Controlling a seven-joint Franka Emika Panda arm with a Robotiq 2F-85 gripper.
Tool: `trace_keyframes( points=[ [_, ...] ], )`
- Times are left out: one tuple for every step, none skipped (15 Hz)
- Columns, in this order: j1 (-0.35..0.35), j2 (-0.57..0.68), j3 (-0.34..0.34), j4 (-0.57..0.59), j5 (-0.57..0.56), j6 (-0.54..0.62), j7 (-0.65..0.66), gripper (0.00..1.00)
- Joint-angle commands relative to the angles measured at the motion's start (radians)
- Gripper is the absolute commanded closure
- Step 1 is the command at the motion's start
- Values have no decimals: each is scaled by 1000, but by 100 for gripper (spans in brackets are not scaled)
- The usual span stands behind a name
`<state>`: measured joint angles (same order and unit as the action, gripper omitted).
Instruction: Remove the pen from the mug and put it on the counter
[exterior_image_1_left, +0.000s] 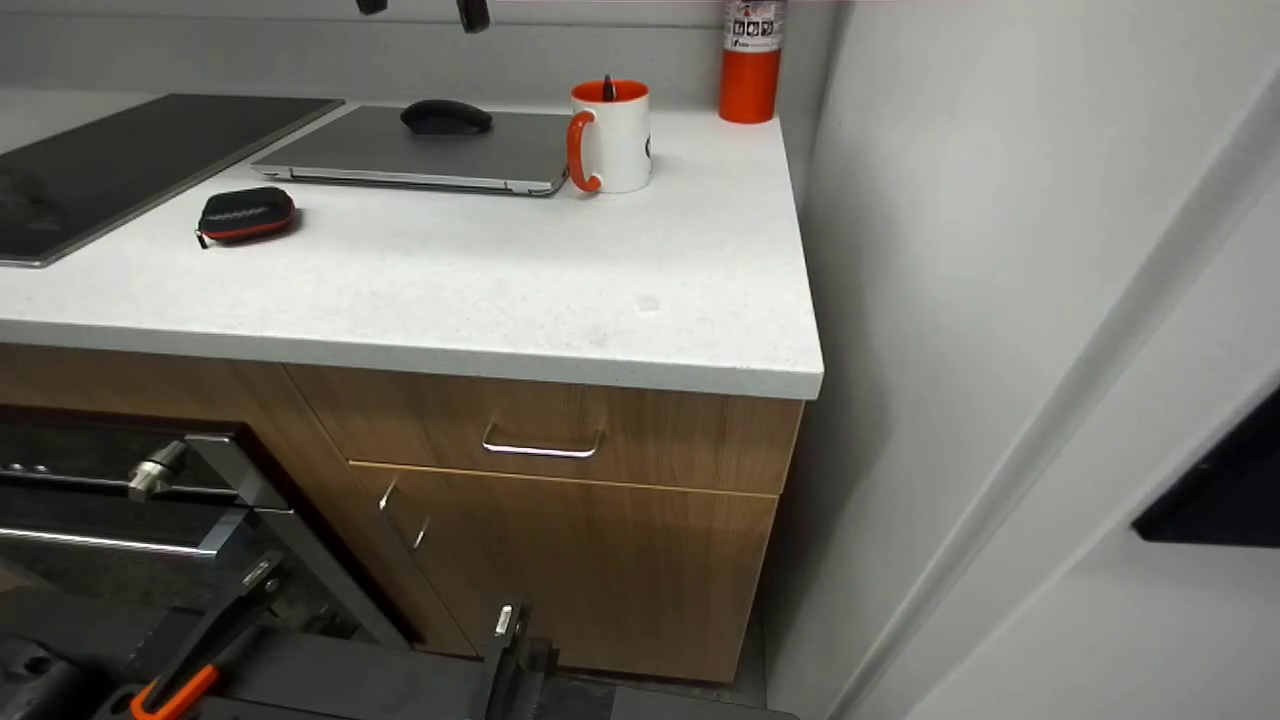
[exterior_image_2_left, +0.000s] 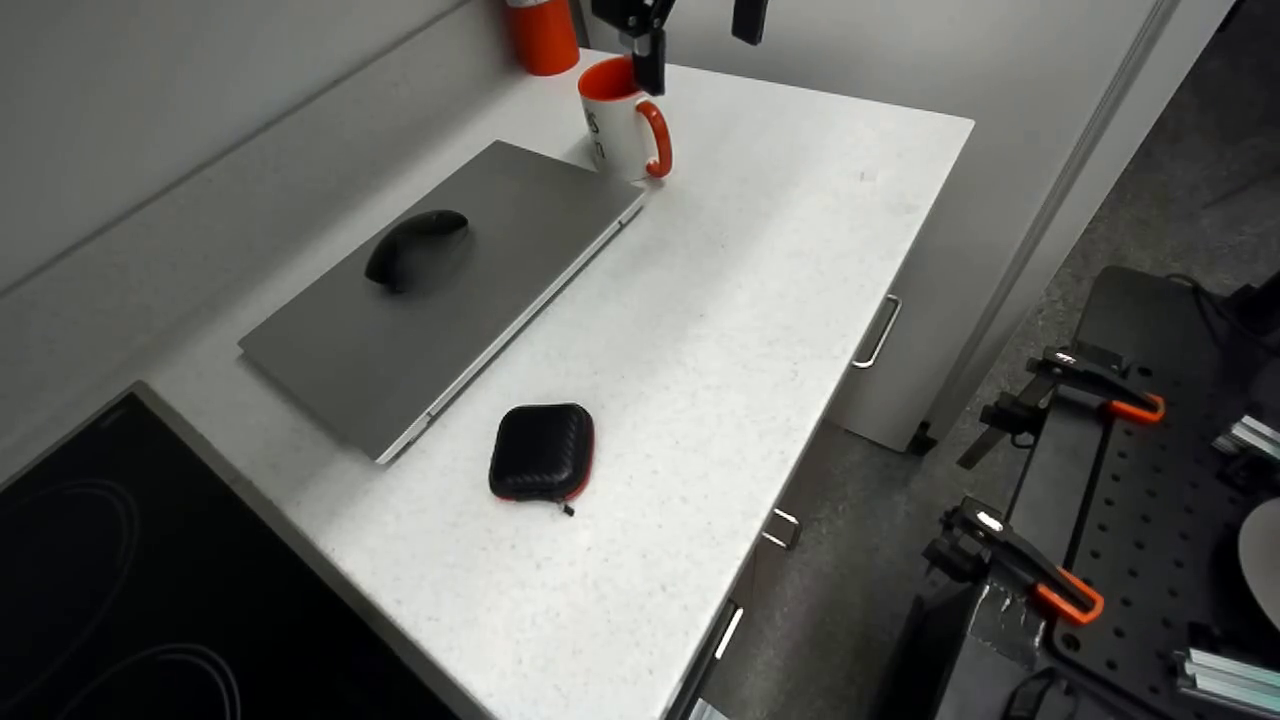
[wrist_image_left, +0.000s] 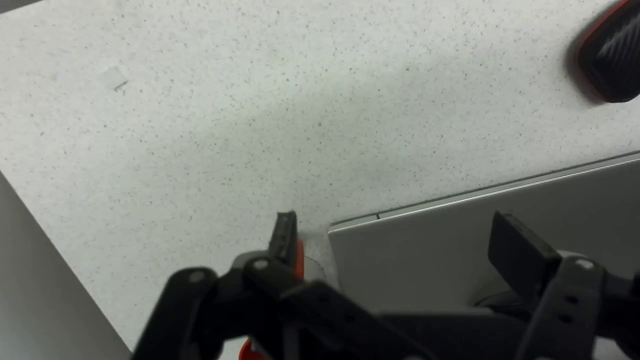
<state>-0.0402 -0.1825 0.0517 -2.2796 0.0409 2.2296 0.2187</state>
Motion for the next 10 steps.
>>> trace_keyframes(
  points=[
    [-7,70,-27,48,8,28,41,0],
    [-12,89,-37,61,11,39,53,0],
    [-15,105,-48,69,20,58,55,0],
    [-18,128,-61,86,30,74,55,0],
    [-20,152,-72,100,37,100,67,0],
    [-20,176,-82,116,44,115,65,0],
    [-21,200,-89,131,50,136,75,0],
    [-21,228,-95,151,65,148,78,0],
    [-19,255,-100,171,79,155,81,0],
    [-17,282,-102,191,81,166,98,0]
  ],
)
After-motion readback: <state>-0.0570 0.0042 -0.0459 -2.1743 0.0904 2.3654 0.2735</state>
